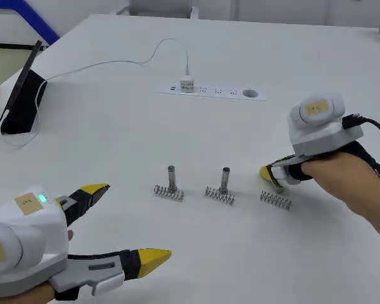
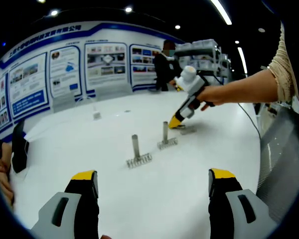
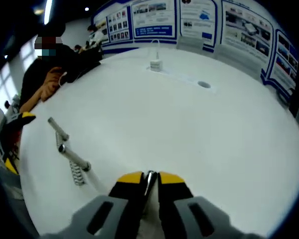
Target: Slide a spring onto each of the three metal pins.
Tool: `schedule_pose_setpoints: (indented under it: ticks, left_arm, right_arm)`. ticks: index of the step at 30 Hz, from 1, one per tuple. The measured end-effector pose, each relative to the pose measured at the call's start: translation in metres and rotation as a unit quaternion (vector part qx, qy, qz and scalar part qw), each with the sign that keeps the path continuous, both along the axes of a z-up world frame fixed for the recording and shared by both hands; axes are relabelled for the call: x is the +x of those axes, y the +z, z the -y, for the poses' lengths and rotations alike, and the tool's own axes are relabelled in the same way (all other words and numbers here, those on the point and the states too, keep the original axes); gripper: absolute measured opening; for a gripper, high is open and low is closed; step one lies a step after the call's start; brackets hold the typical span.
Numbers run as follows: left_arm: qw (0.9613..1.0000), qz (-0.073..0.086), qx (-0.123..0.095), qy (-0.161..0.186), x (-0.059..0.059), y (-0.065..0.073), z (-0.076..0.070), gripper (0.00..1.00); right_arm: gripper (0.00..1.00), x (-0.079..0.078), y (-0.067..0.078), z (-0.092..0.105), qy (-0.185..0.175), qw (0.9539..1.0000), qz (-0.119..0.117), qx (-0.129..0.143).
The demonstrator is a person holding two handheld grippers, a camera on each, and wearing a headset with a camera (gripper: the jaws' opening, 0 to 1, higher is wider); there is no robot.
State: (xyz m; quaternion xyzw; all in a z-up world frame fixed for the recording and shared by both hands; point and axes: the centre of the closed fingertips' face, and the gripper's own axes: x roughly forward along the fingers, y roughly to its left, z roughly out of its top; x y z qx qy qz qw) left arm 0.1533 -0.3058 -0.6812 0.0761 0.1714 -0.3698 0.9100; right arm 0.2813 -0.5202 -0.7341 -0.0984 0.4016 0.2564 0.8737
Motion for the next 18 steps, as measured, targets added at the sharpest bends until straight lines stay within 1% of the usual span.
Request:
schedule_pose_setpoints:
  ticks: [5,8,12,15,18]
  left_arm:
    - [1.0000,0.000,0.000,-0.001,-0.0004,0.0009,0.0016,0.93]
    - [1.0000,0.001,-0.001,0.000,-0.0007,0.0013,0.0017,0.93]
    - [1.0000,0.000,0.000,0.001,-0.0009,0.0012,0.0007,0.93]
    - [1.0000,0.000,0.001,0.000,-0.0007,0.0017,0.0001,0.93]
    - [1.0000,0.000,-0.001,0.001,0.0004,0.0026,0.0000,0.93]
  right_arm:
    - [0.12,-0.0011,0.0002,0.0011,0.005,0.9999,-0.006,-0.013]
    - [0.10,-0.0012,0.0000,0.0021,0.010,0.9995,-0.011,-0.028]
    - [0.10,-0.0013,-0.0002,0.0013,0.017,0.9990,-0.018,-0.037]
    - [0.10,-0.0010,-0.0003,0.0005,0.025,0.9981,-0.029,-0.049]
    - [0.10,-0.0006,-0.0012,0.0007,0.030,0.9965,-0.052,-0.058]
